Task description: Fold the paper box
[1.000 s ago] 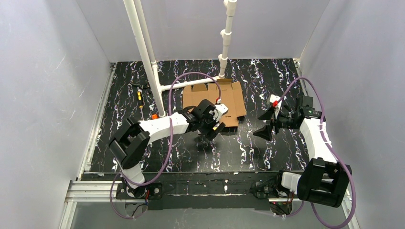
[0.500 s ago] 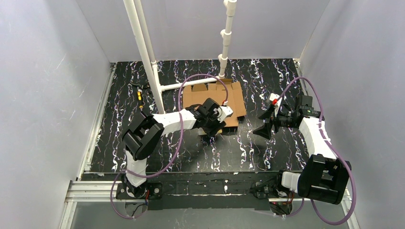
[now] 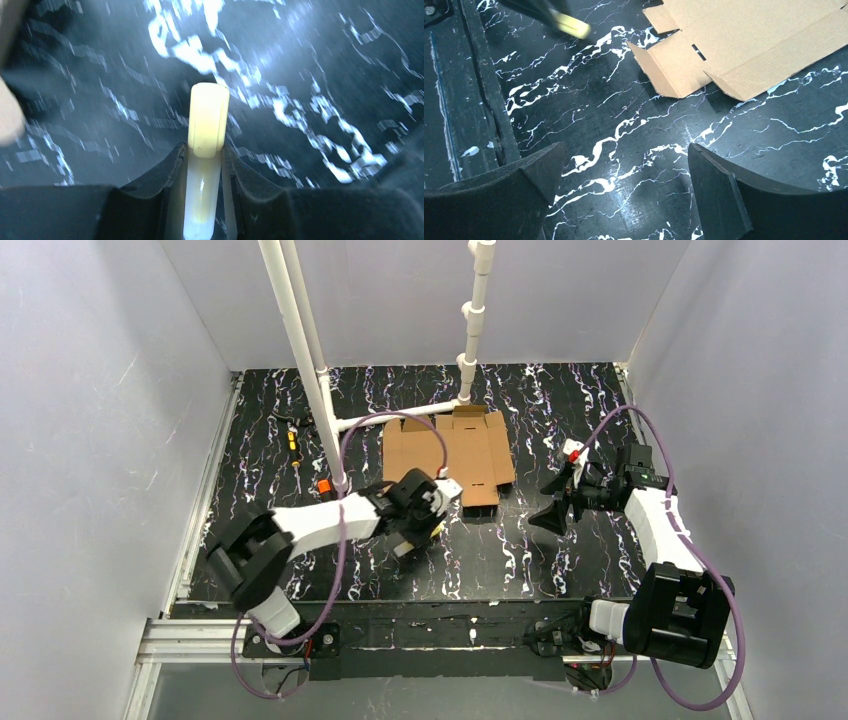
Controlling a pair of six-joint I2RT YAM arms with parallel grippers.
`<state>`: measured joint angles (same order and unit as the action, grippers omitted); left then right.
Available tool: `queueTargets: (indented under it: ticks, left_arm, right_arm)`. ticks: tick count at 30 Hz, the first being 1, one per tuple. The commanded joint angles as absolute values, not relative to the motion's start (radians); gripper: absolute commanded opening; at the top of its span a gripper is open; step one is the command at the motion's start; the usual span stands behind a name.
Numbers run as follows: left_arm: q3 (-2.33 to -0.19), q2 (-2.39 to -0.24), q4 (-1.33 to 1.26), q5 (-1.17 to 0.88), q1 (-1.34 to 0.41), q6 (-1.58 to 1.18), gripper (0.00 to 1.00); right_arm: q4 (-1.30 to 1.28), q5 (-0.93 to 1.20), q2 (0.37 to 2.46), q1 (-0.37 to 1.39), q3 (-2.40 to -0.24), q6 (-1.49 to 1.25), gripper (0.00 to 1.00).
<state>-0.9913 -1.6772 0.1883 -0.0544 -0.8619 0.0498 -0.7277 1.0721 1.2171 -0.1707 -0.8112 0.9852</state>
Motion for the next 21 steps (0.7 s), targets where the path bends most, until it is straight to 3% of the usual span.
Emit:
queueTargets:
  ticks: [1, 8, 11, 19, 20, 21]
  left_arm:
    - [-0.848, -1.397, 0.3, 0.022, -0.879, -0.189, 0.02]
    - [-0.713, -1.147, 0.512, 0.333, -0.835, -0.704, 0.0]
    - [-0.659, -1.118, 0.569, 0.372, -0.699, -0.869, 0.0]
    - [-0.645, -1.12, 0.433, 0.416, -0.366, -0.844, 0.01]
    - [-0.651, -1.142, 0.405, 0.392, -0.32, -0.827, 0.02]
    - [-0.66, -1.169, 0.381, 0.37, -0.282, -0.81, 0.1]
  right_arm:
    - [-0.695, 1.088, 1.206, -0.173, -0.799, 0.961, 1.0]
    - [-0.668, 1.089, 1.212, -0.174, -0.788, 0.943, 1.0]
    - [-0.664, 1.089, 1.21, -0.174, -0.784, 0.94, 1.0]
    - [-0.639, 1.077, 1.209, -0.173, -0.775, 0.921, 1.0]
    - [-0.637, 1.076, 1.207, -0.173, -0.773, 0.919, 1.0]
    - [-0.634, 1.073, 1.207, -0.173, -0.772, 0.917, 1.0]
